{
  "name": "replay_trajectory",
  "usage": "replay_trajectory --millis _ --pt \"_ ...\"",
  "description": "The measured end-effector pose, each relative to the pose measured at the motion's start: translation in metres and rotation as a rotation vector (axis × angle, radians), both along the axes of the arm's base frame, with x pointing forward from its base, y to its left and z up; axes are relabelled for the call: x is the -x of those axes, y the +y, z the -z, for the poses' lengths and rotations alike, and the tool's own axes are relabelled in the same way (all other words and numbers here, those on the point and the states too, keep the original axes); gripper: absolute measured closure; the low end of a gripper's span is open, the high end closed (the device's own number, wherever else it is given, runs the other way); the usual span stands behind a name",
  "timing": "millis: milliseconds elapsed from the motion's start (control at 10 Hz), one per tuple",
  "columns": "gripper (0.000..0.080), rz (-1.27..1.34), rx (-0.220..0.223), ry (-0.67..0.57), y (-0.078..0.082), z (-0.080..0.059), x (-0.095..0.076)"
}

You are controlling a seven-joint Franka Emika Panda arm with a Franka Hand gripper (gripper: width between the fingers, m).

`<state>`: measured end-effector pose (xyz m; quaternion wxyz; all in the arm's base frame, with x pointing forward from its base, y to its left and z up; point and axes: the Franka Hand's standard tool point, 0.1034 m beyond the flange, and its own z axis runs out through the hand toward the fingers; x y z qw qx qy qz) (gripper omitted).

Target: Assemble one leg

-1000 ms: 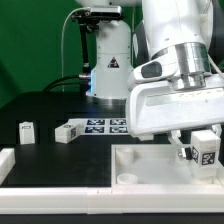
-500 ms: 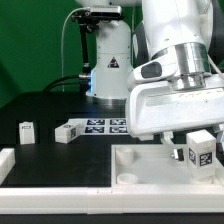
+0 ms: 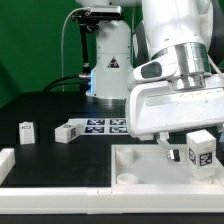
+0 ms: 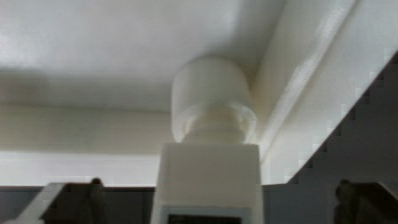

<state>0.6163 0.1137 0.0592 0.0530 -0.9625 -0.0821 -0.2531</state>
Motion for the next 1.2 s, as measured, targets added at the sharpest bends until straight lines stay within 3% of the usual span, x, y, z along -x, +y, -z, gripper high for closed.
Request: replay_trajectory --millis 300,500,700,800,1000,1200 --pt "0.0150 -0.005 0.005 0.016 0.000 -0.026 -0.004" --pt "0.0150 -0.012 0.009 0.048 -0.001 -0.035 -0.011" --pt "0.0150 -0.033 0.024 0.237 -0.005 -0.030 -0.013" --pt "0.0150 -0.038 0.027 0.284 -0.008 -0.033 -0.022" --pt "0.0150 -0.062 0.034 0.507 -0.010 -0.029 -0.017" --pt "0.0150 -0.074 0.031 0.592 -0.008 -0.028 -0.021"
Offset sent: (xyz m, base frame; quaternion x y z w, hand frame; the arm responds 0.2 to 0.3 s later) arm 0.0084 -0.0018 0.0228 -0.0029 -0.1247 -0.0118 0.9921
